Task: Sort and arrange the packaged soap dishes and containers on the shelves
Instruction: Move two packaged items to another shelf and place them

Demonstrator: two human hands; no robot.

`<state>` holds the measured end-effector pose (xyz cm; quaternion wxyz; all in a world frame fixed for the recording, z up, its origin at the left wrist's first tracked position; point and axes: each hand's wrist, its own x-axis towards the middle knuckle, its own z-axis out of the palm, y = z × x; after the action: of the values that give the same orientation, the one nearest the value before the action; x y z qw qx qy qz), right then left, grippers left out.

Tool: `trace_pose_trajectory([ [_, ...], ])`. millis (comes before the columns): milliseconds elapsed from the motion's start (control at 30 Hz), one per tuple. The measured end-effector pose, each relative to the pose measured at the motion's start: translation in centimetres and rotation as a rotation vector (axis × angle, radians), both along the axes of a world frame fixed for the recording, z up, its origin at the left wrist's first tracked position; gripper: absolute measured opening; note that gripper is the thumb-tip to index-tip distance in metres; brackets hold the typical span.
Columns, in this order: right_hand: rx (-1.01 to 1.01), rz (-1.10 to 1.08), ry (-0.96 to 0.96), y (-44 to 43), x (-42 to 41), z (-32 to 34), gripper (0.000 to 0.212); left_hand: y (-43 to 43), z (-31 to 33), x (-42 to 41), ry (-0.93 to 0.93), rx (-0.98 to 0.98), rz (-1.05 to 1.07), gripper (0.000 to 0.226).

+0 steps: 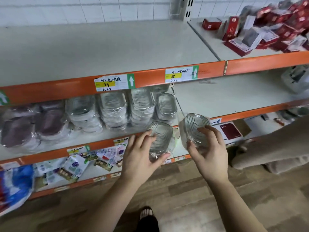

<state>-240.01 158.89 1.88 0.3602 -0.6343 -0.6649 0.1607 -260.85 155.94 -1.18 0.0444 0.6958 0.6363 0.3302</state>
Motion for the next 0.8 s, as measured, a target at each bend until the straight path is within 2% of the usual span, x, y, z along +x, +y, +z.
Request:
trace_pose_trajectory([
  [300, 0.028, 0.011, 0.083, 5.3, 3.4, -4.6, 0.048, 4.3, -3.1, 3.7, 0.002, 0.04, 0.123, 0.059],
  [567, 0.063, 0.153, 0.115, 9.0, 8.4, -8.0, 0.054, 8.4, -5.9, 8.9, -0.003, 0.216, 0.253, 0.057],
  [800, 0.1, 0.247, 0.115, 11.3, 9.7, -10.8, 0.05, 16.7, -5.9, 10.3, 0.028, 0.297, 0.403, 0.059],
])
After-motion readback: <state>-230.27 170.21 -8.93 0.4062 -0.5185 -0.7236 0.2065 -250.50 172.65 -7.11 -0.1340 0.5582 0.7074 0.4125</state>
